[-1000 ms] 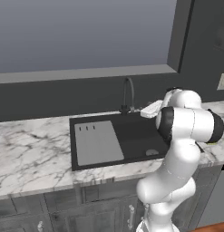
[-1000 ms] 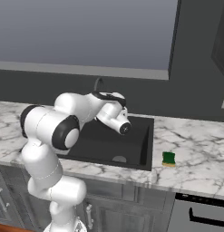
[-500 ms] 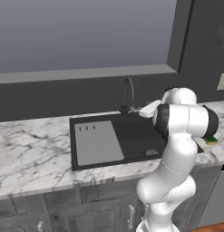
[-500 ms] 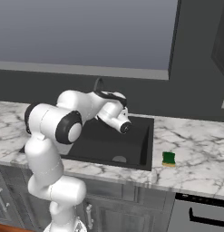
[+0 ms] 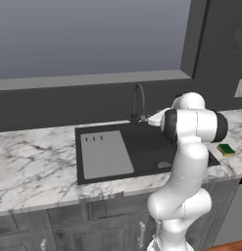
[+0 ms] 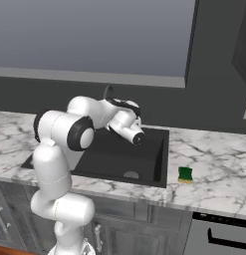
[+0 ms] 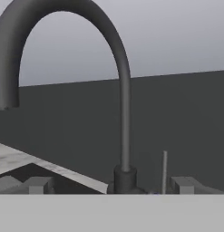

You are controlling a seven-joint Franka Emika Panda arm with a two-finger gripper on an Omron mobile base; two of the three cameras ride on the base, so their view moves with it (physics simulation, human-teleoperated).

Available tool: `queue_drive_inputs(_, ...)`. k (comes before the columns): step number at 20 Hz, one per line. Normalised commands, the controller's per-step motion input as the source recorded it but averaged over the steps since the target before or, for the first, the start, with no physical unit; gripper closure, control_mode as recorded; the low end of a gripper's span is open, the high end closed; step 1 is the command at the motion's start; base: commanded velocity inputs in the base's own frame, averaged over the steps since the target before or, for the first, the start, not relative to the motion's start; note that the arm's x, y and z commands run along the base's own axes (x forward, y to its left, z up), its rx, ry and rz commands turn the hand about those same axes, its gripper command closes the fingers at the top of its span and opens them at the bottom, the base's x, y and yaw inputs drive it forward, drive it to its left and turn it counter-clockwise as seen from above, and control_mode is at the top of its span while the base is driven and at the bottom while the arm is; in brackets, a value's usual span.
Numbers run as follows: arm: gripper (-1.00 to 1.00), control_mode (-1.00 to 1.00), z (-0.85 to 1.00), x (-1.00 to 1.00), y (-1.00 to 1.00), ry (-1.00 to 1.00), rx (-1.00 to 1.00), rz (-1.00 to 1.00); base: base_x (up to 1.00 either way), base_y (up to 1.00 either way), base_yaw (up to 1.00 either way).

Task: Soak the sponge with water for a few seconds and then drop it inside the sink.

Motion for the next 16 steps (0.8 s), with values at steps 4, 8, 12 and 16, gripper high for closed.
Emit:
queue_drive_inputs(4, -1.00, -1.00, -0.03, 0.23, 0.00, 0.00, 0.00, 0.00, 0.00, 0.00, 0.00)
queue_drive_inputs(8, -1.00, -1.00, -0.04, 0.17, 0.00, 0.00, 0.00, 0.00, 0.00, 0.00, 0.00)
queue_drive_inputs(12, -1.00, -1.00, -0.06, 0.15, 0.00, 0.00, 0.00, 0.00, 0.00, 0.00, 0.00)
queue_drive_inputs(16, -1.00, -1.00, -0.05, 0.09, 0.00, 0.00, 0.00, 0.00, 0.00, 0.00, 0.00)
